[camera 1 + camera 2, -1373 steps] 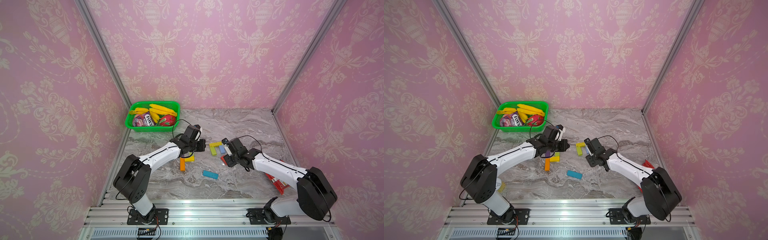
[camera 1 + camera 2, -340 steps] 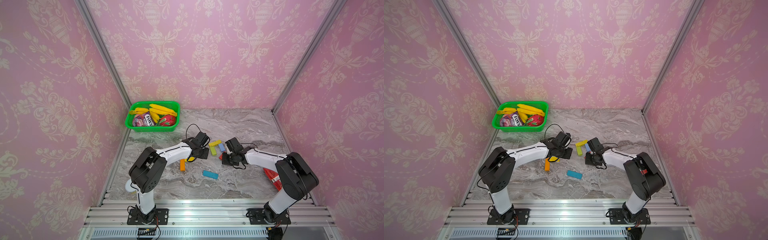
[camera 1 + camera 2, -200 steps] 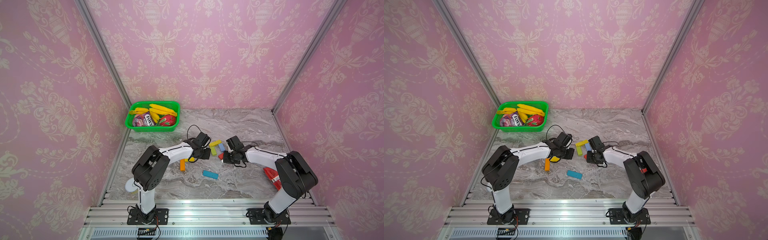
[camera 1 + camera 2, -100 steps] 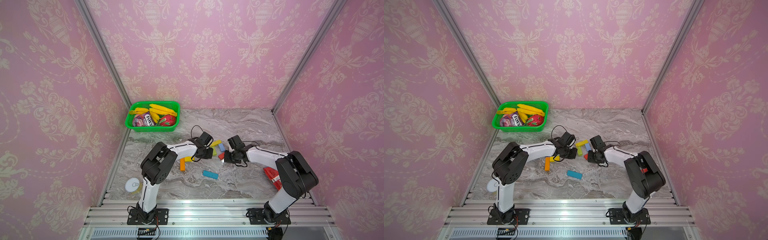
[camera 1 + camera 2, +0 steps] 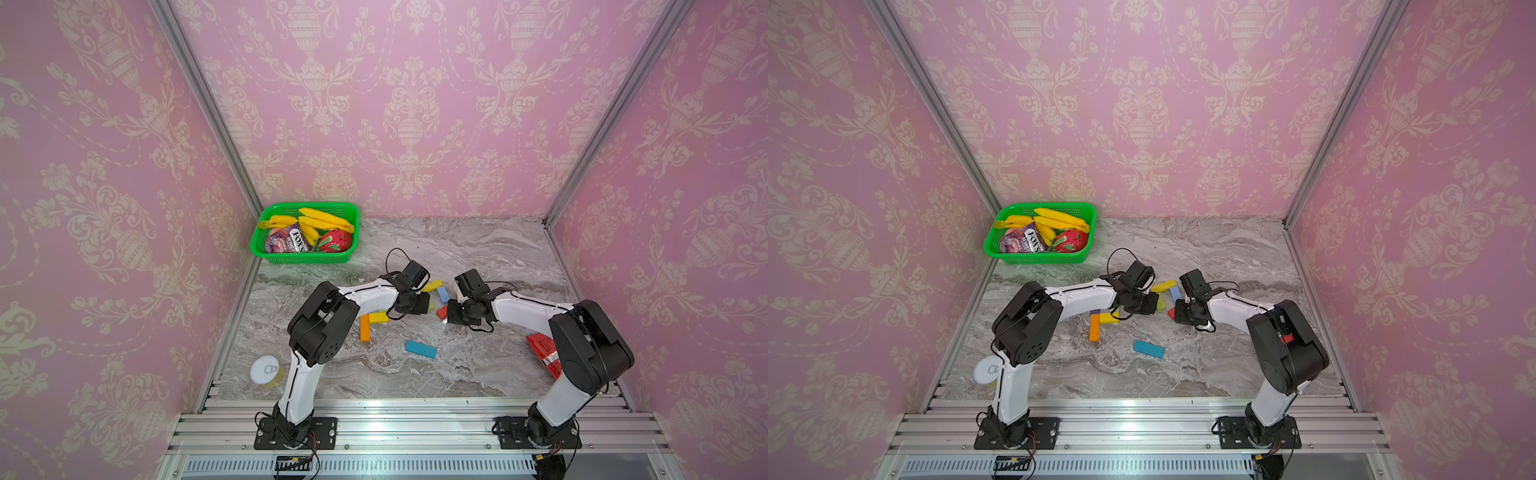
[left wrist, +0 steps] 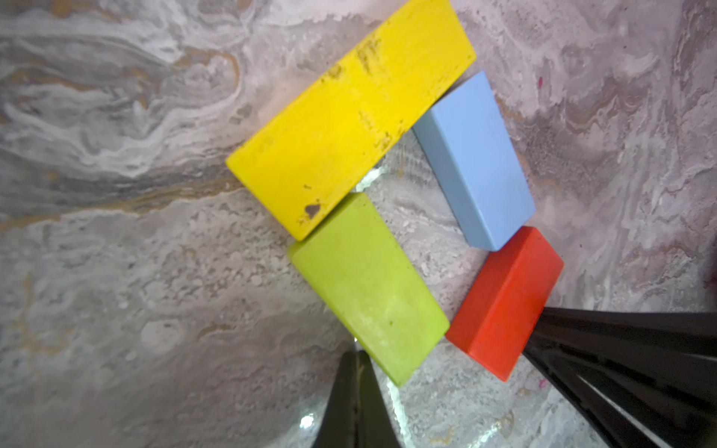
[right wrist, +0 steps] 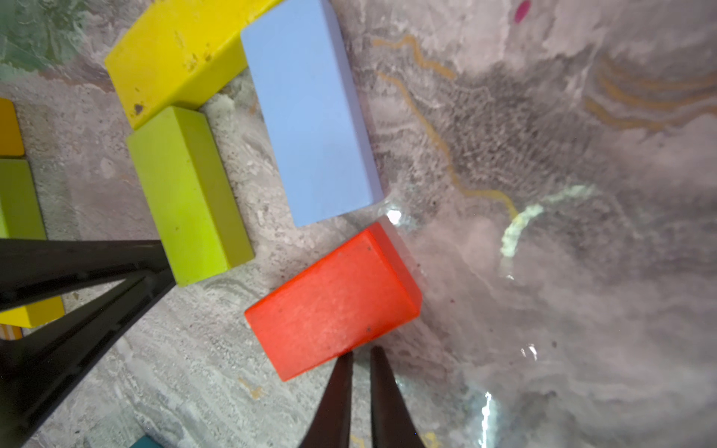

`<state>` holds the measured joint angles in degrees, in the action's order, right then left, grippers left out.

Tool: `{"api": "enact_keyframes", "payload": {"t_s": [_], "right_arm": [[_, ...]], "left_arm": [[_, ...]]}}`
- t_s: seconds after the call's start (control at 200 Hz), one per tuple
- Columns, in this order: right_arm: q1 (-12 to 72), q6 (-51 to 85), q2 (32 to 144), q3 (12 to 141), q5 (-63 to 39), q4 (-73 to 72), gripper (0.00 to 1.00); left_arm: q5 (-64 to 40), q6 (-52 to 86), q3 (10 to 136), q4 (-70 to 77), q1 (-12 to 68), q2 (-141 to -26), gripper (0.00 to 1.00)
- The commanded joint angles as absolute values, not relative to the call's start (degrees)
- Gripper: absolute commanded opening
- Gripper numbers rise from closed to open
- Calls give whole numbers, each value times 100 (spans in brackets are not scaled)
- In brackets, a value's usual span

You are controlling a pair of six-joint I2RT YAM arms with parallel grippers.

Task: Assemble the letter p with building blocks
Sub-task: Assemble the building block at the center of the board.

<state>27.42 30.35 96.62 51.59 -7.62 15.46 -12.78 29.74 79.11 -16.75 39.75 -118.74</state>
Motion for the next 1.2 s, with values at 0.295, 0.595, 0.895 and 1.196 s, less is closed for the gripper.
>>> {"api": "enact_keyframes", "payload": {"t_s": [0.295,0.595,0.895,1.196], "right_arm": [[2696,3037,9620,5067,-920,1482,15],[2700,3152,9612,4972,-995,1313,15],[2698,3076,9755,5132,-827,1505,15],[2694,3012,9850,5247,-835,1560,15]], "left_arm": [[-1205,3072,7992,-1917,3944,-11864,0],[-1138,3019,7928,-1943,3944,-11778,0],[-1144,3005,7884,-1934,3939,-11752,0],[-1151,2999,7893,-1953,3931,-11747,0]]}}
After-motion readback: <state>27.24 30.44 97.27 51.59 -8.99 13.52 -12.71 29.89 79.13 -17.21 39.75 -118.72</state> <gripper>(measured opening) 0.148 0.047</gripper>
